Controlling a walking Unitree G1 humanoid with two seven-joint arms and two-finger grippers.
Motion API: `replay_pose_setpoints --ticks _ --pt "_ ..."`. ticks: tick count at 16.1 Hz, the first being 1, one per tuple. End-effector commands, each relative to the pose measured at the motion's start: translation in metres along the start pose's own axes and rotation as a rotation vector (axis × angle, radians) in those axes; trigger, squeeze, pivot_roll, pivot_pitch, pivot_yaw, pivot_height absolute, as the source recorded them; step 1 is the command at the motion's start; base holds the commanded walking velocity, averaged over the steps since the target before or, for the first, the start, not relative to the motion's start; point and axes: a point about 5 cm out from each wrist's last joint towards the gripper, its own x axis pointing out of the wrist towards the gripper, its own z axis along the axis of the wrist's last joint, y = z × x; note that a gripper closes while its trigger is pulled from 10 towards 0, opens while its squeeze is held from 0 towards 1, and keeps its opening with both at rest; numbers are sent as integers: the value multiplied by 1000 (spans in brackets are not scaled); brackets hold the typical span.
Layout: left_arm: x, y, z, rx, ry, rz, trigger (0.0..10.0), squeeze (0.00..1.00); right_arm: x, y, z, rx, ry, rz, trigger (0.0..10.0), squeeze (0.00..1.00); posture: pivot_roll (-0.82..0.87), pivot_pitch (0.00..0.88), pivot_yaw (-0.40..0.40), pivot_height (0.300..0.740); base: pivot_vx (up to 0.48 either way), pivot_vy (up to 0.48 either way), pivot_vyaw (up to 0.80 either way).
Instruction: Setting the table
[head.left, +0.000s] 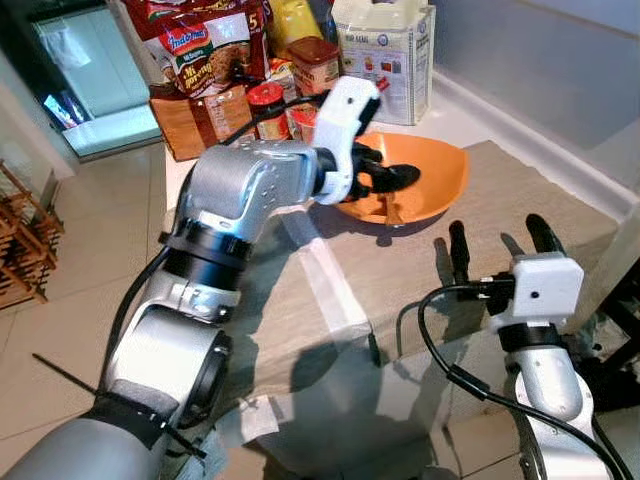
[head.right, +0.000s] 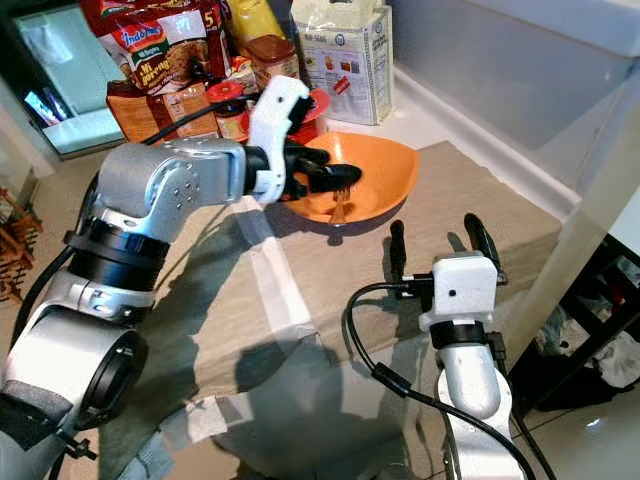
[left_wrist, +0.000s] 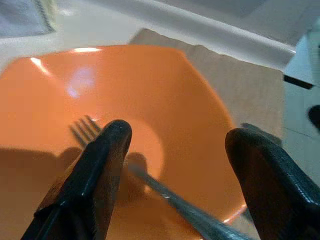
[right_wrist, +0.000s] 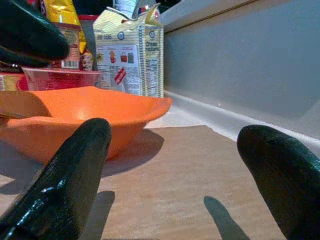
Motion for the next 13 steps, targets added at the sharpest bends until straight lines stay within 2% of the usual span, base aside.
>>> replay_pose_setpoints --ticks 1,5,9,13 --pt "0 -1 0 -30 30 -20 10000 0 5 6 3 18 -5 17 10000 0 -229 0 181 722 0 0 0" --pt "5 -6 -3 -46 63 -42 10000 0 6 9 4 25 -8 19 10000 0 -230 0 191 722 0 0 0" --pt "12 -8 -4 24 146 -36 10000 0 5 12 4 30 -6 21 10000 0 -228 0 205 722 0 0 0" --pt "16 -7 -2 57 172 -31 10000 0 0 14 3 32 2 7 10000 0 -243 0 227 722 0 0 0"
